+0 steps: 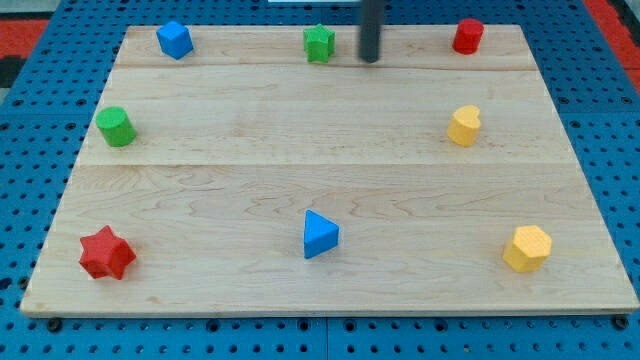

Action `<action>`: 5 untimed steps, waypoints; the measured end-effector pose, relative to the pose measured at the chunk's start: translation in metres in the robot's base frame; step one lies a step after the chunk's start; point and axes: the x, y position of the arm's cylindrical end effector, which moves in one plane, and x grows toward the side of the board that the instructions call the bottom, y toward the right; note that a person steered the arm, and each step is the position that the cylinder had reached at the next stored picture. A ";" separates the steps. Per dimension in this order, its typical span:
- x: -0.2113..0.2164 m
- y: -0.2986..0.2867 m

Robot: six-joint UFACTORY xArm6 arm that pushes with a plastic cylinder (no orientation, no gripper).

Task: Move the red circle to the center

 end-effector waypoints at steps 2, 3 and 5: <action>-0.041 0.020; -0.041 0.024; -0.041 0.096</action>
